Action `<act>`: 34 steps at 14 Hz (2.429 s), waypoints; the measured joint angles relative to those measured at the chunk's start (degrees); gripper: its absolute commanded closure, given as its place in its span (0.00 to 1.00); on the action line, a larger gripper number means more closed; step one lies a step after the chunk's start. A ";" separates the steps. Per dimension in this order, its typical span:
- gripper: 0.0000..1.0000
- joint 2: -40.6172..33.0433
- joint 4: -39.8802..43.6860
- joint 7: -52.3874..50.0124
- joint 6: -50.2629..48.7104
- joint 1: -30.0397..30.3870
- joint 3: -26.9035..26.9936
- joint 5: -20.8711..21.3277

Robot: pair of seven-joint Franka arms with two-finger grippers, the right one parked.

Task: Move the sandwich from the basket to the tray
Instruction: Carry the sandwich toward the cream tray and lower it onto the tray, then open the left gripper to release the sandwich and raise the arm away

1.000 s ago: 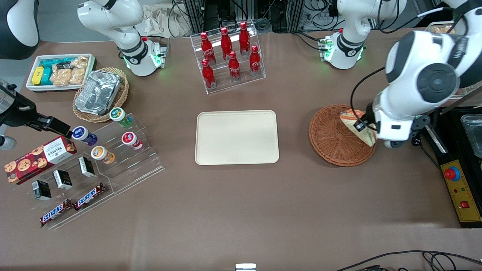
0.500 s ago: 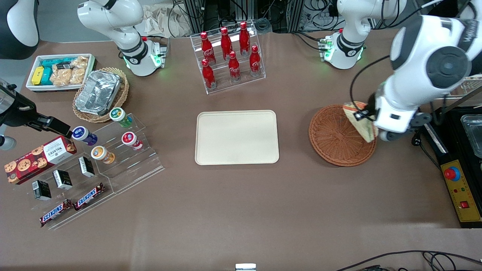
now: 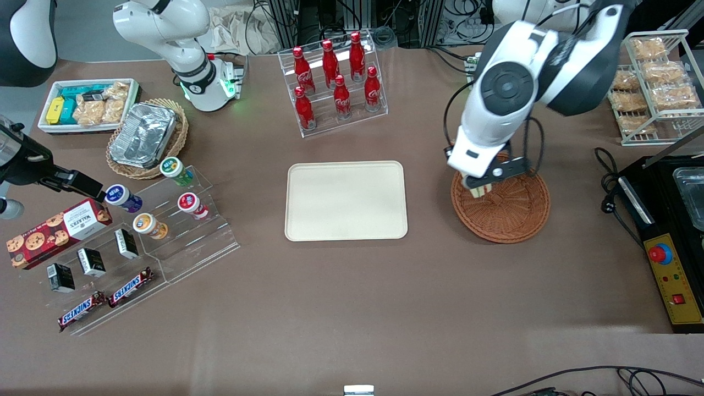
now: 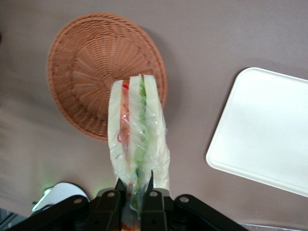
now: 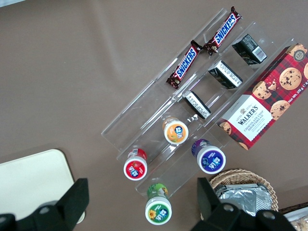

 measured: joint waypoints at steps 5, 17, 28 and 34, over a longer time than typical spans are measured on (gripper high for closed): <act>1.00 3.92 -0.05 0.86 7.38 -4.54 -1.28 0.26; 1.00 19.15 -4.87 3.07 28.92 -13.29 -1.80 7.15; 0.01 20.73 -5.23 2.90 30.42 -13.21 -1.44 8.14; 0.01 11.48 -3.98 -1.53 20.38 -8.34 0.46 8.51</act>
